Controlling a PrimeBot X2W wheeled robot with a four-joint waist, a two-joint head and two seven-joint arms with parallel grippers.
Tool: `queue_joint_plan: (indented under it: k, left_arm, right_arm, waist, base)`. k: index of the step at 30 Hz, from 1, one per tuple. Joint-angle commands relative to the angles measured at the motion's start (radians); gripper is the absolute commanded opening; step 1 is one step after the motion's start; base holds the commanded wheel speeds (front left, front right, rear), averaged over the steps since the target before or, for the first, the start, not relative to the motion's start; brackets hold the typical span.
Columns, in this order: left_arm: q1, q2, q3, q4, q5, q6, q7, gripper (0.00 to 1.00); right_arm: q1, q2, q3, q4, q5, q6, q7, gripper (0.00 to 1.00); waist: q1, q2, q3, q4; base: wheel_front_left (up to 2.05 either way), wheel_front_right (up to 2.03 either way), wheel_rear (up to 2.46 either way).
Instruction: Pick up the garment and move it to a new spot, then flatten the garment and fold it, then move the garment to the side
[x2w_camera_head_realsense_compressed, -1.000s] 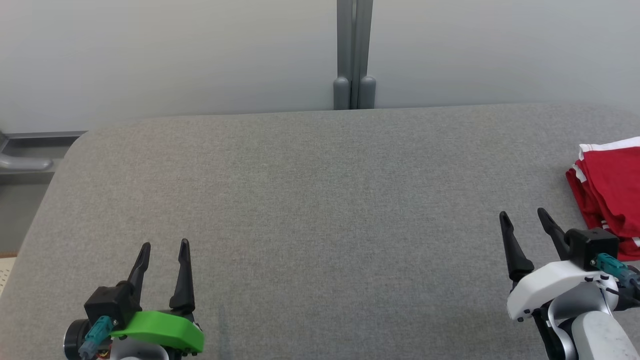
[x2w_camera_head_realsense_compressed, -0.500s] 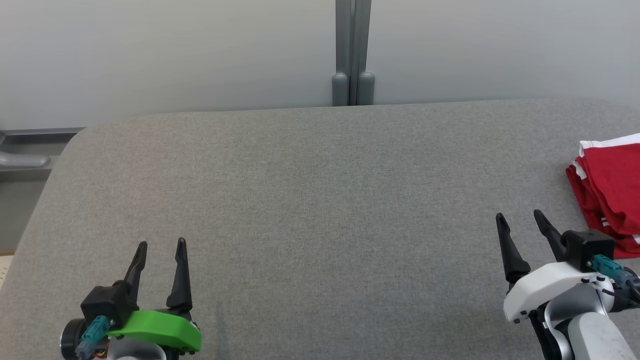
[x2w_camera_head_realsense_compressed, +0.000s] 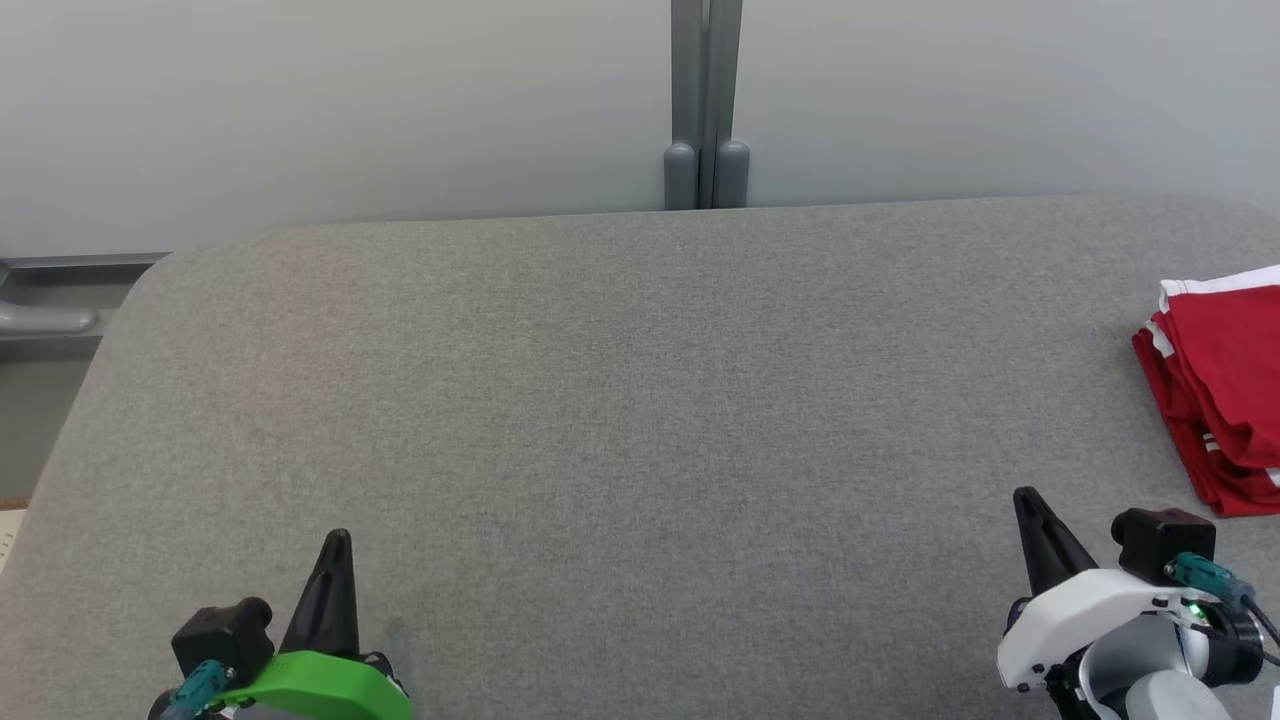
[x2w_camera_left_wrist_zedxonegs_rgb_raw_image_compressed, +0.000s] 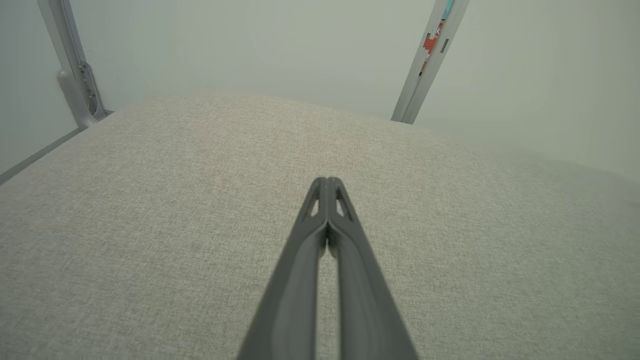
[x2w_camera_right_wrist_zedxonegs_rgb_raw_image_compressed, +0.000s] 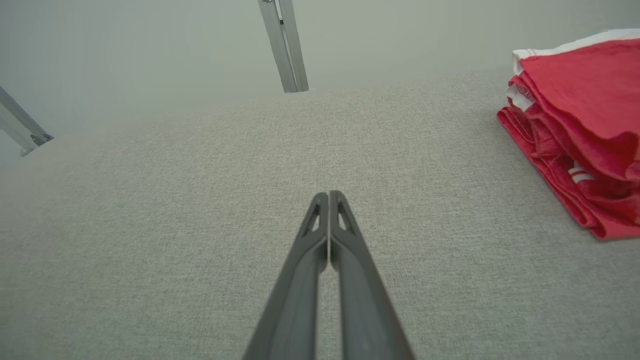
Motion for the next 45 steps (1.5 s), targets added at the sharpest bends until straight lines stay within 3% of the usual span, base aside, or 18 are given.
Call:
queue_joint_plan:
  k: [1, 23, 45]
  left_arm:
    - [-0.017, 0.004, 0.011, -0.021, -0.046, 0.000, 0.009, 0.00]
    - [-0.033, 0.001, 0.046, -0.060, -0.396, -0.001, 0.104, 0.00]
    - [-0.048, -0.002, 0.076, -0.088, -0.671, -0.001, 0.181, 0.00]
  right_arm:
    - [-0.024, -0.005, -0.009, -0.014, 0.049, 0.000, 0.005, 0.00]
    - [-0.041, 0.013, -0.029, -0.019, 0.418, 0.000, 0.039, 0.00]
    - [-0.057, 0.027, -0.049, -0.019, 0.709, -0.001, 0.069, 0.00]
  waist:
    - [0.0001, 0.0000, 0.000, 0.000]
    - [0.0001, 0.0000, 0.005, -0.004]
    - [0.0001, 0.0000, 0.010, -0.008]
  base:
    - [0.00, 0.00, 0.00]
    - [0.00, 0.00, 0.00]
    - [0.00, 0.00, 0.00]
